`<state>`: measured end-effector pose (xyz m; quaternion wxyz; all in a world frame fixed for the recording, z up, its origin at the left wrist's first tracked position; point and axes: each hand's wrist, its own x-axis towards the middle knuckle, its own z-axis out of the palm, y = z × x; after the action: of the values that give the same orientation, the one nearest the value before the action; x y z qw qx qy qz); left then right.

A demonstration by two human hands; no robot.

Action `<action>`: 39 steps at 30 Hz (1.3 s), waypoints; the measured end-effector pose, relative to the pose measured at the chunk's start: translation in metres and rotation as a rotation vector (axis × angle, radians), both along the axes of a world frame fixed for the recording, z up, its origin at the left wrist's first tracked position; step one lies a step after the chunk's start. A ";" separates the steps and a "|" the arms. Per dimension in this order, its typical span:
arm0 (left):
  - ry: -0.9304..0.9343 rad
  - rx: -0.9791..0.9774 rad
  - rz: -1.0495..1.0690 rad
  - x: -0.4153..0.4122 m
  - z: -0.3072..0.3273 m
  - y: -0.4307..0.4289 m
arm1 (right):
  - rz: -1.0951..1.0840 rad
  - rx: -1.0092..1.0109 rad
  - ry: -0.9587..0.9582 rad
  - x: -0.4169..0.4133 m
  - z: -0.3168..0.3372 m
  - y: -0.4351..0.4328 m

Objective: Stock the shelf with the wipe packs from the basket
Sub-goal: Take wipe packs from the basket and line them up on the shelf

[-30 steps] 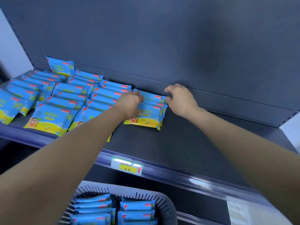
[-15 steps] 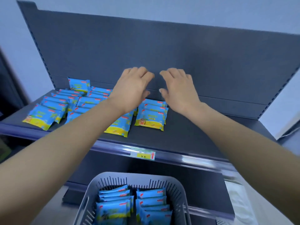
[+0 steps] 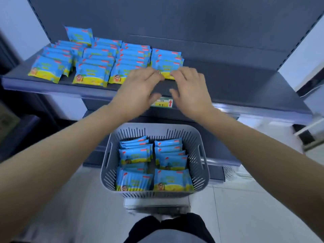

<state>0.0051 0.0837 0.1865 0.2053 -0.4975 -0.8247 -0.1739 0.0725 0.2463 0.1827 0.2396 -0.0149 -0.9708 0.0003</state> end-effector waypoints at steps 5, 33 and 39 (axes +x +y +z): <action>-0.226 -0.193 0.055 0.011 -0.095 -0.018 | 0.023 0.010 -0.282 0.019 -0.094 -0.010; -0.256 -0.726 0.405 -0.017 -0.275 -0.027 | -0.137 0.047 -1.024 0.031 -0.277 0.032; -0.189 -0.824 0.388 -0.011 -0.277 -0.023 | -0.077 -0.079 -1.072 0.031 -0.259 0.042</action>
<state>-0.0061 0.0605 -0.0909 -0.0569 -0.3559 -0.9180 0.1652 0.1038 0.2880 -0.0761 -0.2902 -0.0575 -0.9550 0.0204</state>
